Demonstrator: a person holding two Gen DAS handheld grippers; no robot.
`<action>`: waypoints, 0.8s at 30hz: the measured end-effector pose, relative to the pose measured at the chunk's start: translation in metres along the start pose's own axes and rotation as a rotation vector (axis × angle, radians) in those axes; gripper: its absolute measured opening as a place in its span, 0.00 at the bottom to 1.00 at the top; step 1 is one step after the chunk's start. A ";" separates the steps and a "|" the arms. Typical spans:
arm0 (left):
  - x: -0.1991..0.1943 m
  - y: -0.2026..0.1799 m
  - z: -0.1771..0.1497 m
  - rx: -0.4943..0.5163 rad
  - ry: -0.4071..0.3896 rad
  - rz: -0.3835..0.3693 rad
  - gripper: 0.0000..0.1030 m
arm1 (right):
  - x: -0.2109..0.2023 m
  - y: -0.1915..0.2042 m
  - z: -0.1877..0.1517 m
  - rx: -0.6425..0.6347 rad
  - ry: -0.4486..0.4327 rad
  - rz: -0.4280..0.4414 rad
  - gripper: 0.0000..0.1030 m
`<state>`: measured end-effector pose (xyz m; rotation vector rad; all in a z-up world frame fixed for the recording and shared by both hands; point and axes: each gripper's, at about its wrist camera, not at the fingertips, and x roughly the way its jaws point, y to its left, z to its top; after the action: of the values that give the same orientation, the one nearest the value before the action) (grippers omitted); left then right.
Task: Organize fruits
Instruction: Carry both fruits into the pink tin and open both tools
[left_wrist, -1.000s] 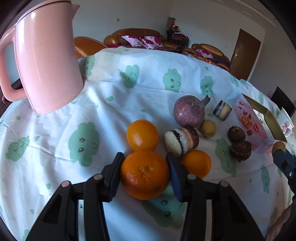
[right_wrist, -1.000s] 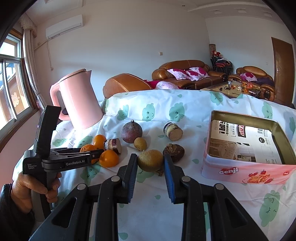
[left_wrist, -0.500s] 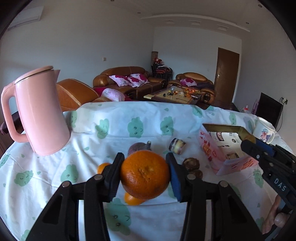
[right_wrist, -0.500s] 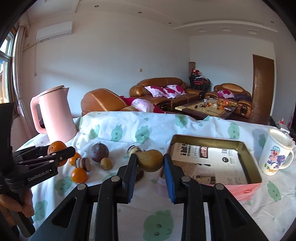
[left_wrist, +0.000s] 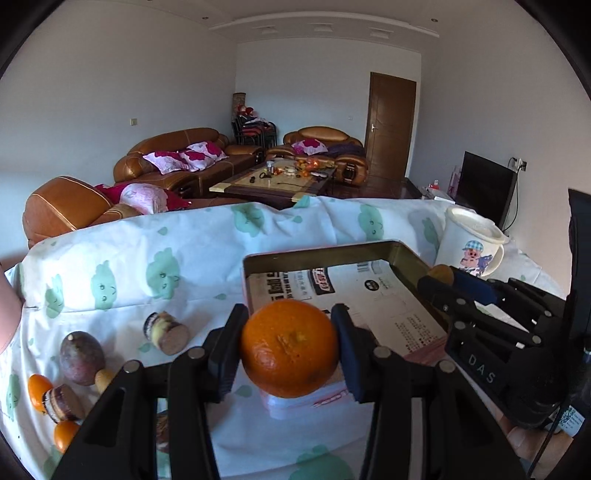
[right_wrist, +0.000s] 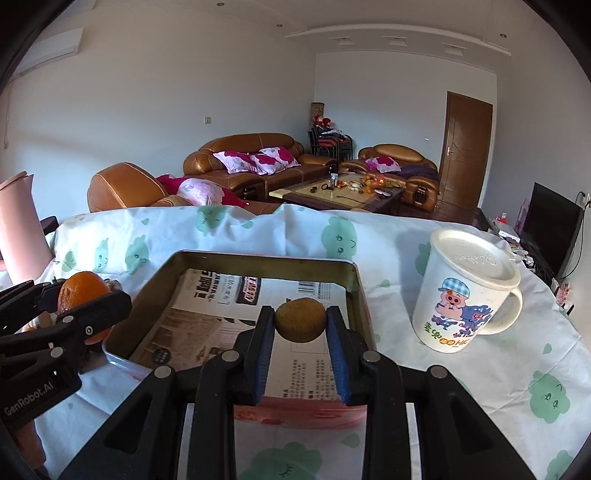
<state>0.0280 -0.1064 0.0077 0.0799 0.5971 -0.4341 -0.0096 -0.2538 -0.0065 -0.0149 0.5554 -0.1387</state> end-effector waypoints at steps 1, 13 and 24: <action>0.006 -0.004 0.001 0.004 0.011 0.004 0.47 | 0.003 -0.002 0.000 -0.005 0.005 -0.003 0.29; 0.040 -0.012 -0.001 -0.017 0.098 0.005 0.47 | 0.024 -0.002 0.001 -0.015 0.075 0.038 0.30; 0.031 -0.015 -0.001 0.001 0.044 0.068 0.65 | 0.021 0.004 0.001 -0.032 0.049 0.036 0.31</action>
<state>0.0444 -0.1316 -0.0097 0.1111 0.6354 -0.3673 0.0085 -0.2529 -0.0171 -0.0325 0.6063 -0.0952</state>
